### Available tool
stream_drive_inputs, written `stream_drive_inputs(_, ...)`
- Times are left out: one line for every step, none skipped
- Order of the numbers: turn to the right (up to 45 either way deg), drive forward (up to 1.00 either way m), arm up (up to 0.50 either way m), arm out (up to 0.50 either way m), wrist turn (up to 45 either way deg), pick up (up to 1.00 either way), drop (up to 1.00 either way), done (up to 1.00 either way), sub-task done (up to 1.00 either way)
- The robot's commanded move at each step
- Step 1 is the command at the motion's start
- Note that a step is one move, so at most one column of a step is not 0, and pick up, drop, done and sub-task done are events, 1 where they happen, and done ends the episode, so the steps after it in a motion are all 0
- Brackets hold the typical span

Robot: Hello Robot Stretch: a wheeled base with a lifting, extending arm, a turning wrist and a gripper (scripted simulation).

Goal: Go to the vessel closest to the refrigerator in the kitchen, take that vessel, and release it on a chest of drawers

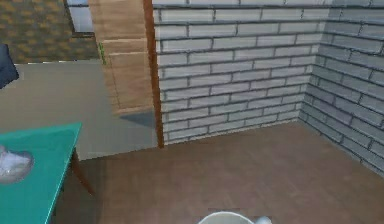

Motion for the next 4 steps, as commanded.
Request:
stream_drive_inputs(0.0,0.15,0.0,0.0,0.0,0.0,0.0,0.0,0.0)
stream_drive_inputs(-24.0,0.0,0.0,0.0,0.0,0.0,0.0,0.0,0.0)
stream_drive_inputs(0.0,1.0,0.0,0.0,0.0,0.0,0.0,0.0,0.0)
stream_drive_inputs(0.0,0.45,0.0,0.0,0.0,0.0,0.0,0.0,0.0)
